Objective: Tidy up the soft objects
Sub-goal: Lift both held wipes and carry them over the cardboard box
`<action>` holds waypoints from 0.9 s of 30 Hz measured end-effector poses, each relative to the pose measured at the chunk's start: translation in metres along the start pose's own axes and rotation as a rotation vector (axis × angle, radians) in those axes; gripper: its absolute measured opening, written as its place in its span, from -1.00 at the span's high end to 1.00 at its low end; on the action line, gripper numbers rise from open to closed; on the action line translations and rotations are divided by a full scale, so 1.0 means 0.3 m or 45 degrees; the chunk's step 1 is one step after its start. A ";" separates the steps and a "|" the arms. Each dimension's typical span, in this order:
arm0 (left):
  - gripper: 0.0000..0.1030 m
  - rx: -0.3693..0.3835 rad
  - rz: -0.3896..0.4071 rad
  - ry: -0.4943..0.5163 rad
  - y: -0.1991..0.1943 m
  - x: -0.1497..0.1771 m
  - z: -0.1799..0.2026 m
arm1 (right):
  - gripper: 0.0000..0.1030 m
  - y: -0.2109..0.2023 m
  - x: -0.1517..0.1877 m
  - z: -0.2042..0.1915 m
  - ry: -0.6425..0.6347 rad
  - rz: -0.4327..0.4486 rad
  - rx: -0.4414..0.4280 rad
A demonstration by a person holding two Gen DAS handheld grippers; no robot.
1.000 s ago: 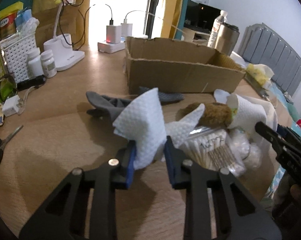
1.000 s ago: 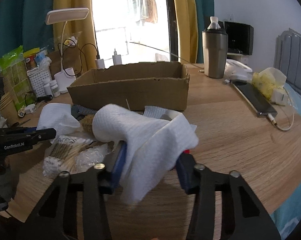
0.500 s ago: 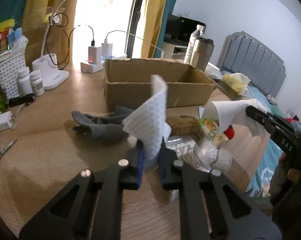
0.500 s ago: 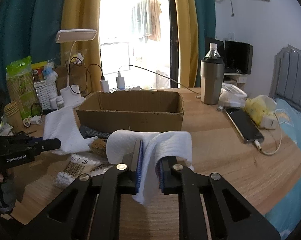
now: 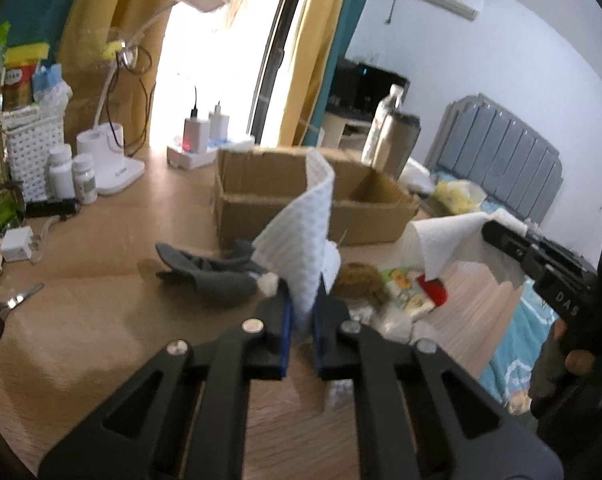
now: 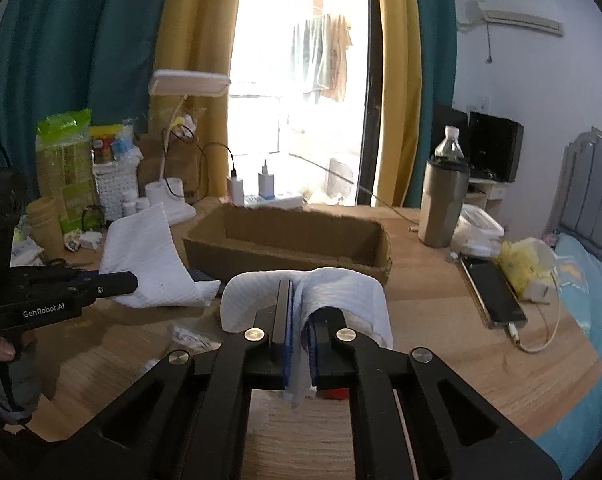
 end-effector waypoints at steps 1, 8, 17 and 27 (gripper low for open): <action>0.84 0.003 0.018 -0.002 -0.015 -0.010 0.001 | 0.87 -0.013 -0.014 -0.009 -0.002 0.011 -0.003; 0.84 0.028 0.112 0.006 -0.089 -0.066 -0.011 | 0.87 -0.047 -0.078 -0.063 -0.047 0.055 0.011; 0.84 0.011 0.177 0.029 -0.115 -0.156 -0.030 | 0.87 -0.035 -0.180 -0.064 -0.072 0.105 0.016; 0.84 0.032 0.178 0.036 -0.068 -0.255 -0.021 | 0.87 0.015 -0.279 -0.029 -0.066 0.123 0.024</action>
Point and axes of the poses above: each gripper's, at about its wrist camera, not at the fingertips, and y roughly the way its jaws point, z to its right, x to its underside, the point moved 10 cm from there along y, roughly the way its jaws point, and after that the axes turned 9 degrees about y, right-handed, at the moved point
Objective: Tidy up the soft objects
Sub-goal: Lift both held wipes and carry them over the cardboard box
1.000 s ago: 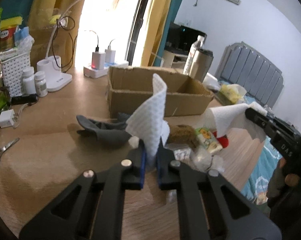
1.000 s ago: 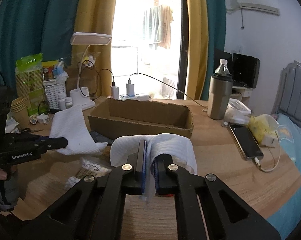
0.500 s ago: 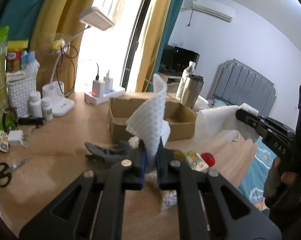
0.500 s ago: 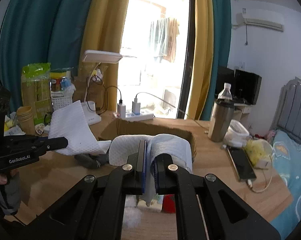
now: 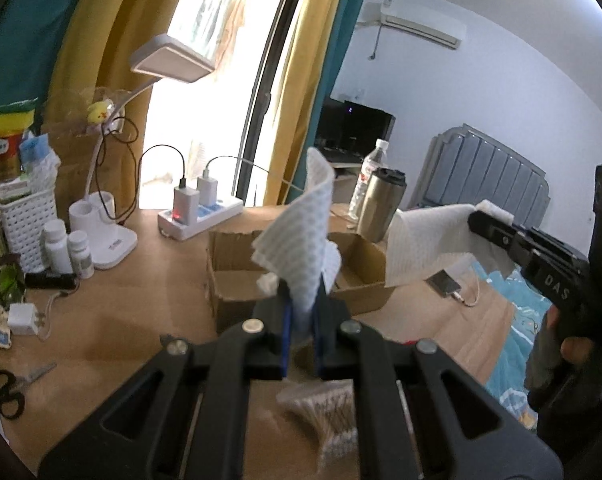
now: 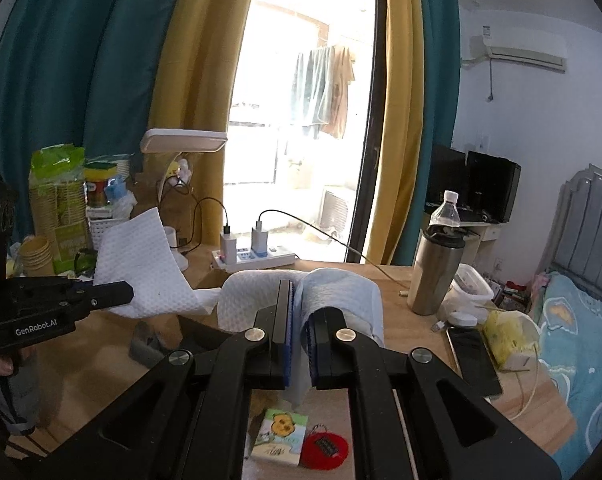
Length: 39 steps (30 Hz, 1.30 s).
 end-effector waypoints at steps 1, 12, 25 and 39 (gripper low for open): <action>0.84 -0.003 -0.003 0.000 0.010 -0.009 -0.004 | 0.87 0.010 -0.006 0.005 0.003 -0.002 0.001; 0.84 -0.034 -0.071 0.000 0.146 -0.084 -0.031 | 0.87 0.107 -0.081 0.095 0.046 -0.006 -0.012; 0.84 -0.052 -0.135 0.006 0.330 -0.150 -0.012 | 0.87 0.249 -0.099 0.162 0.069 -0.067 -0.083; 0.84 -0.053 -0.255 0.004 0.478 -0.091 -0.020 | 0.87 0.398 0.022 0.109 0.119 -0.218 -0.196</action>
Point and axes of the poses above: each gripper's, at about its wrist camera, not at the fingertips, and y roughly the way its jaws point, z to its right, x to its underside, the point moved 10 cm from there along y, roughly the way its jaws point, and after that the axes turned 9 degrees about y, right-handed, at the moved point
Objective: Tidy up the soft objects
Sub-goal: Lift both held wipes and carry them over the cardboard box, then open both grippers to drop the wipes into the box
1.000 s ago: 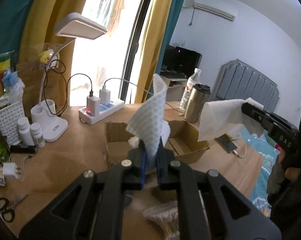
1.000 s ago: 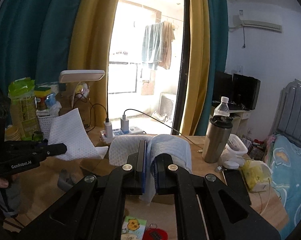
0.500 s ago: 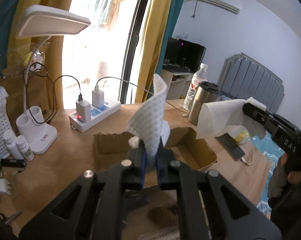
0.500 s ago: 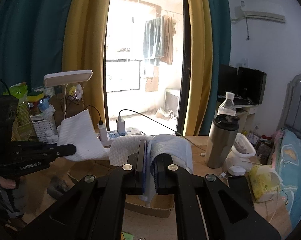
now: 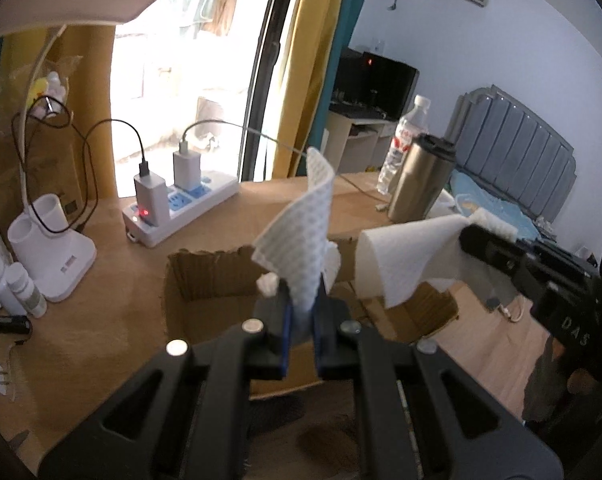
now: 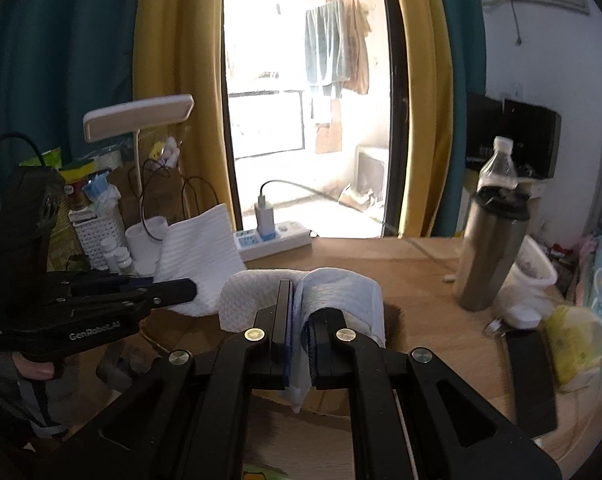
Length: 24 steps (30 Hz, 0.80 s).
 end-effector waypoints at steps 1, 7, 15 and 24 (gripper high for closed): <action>0.84 0.000 -0.011 0.000 0.012 0.005 0.000 | 0.87 0.012 0.011 -0.003 0.005 -0.013 -0.009; 0.84 0.010 -0.084 0.006 0.077 0.049 0.012 | 0.87 0.086 0.063 0.013 0.038 -0.084 -0.018; 0.72 0.023 -0.194 0.000 0.152 0.105 0.030 | 0.87 0.182 0.135 0.092 0.118 -0.203 0.059; 0.22 0.015 -0.243 -0.009 0.167 0.127 0.048 | 0.36 0.221 0.210 0.132 0.154 -0.306 0.095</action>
Point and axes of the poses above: each gripper's, at about its wrist camera, not at the fingertips, and y roughly the way its jaws point, z to its right, x to its underside, the point moved 10 cm from there along y, roughly the way its jaws point, and after that the axes turned 9 degrees about y, right-handed, at the moved point
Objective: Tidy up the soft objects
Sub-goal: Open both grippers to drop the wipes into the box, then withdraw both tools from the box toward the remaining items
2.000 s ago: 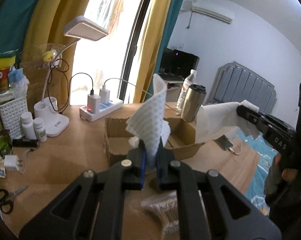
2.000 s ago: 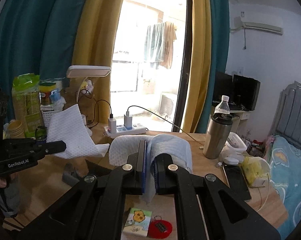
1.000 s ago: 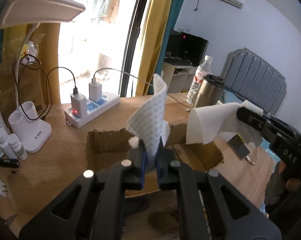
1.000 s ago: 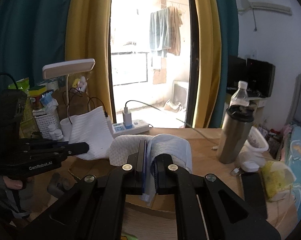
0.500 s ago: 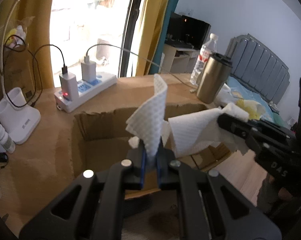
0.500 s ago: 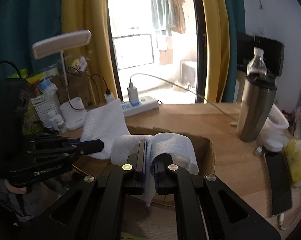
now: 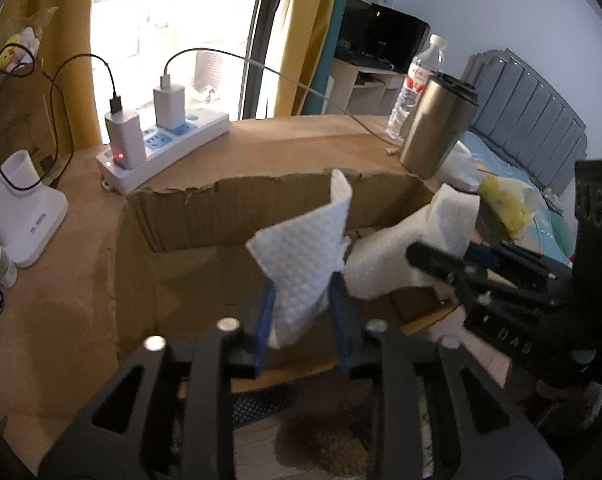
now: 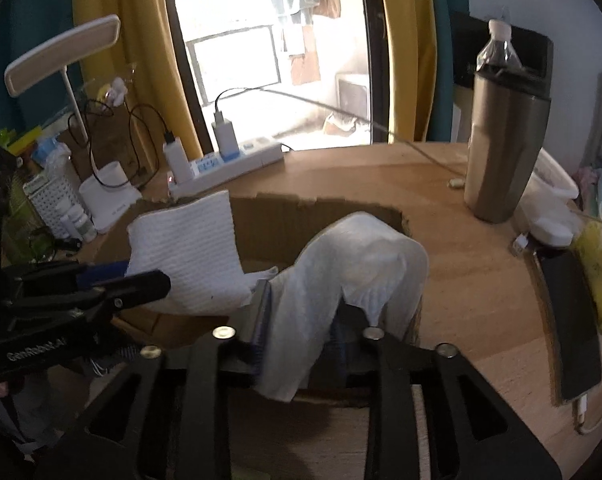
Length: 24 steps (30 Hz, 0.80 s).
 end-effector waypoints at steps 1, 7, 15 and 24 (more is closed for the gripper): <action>-0.07 -0.004 0.003 0.000 -0.005 0.001 -0.001 | 0.34 0.005 0.010 -0.001 -0.003 -0.013 0.000; -0.24 -0.004 0.046 -0.006 -0.047 -0.006 0.002 | 0.23 -0.024 0.029 0.000 -0.002 -0.014 0.008; -0.25 -0.011 0.072 0.003 -0.091 -0.001 0.013 | -0.10 -0.138 -0.002 0.036 0.004 0.107 0.050; -0.25 -0.029 0.142 0.008 -0.169 -0.005 0.019 | -0.10 -0.200 0.025 0.052 0.014 0.131 0.076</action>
Point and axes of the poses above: each gripper's, at about its wrist camera, not at the fingertips, and y roughly the way its jaws point, z to its right, x to its underside, the point moved 10 cm from there along y, roughly the way its jaws point, and after that the axes turned 9 degrees about y, right-handed, at the moved point
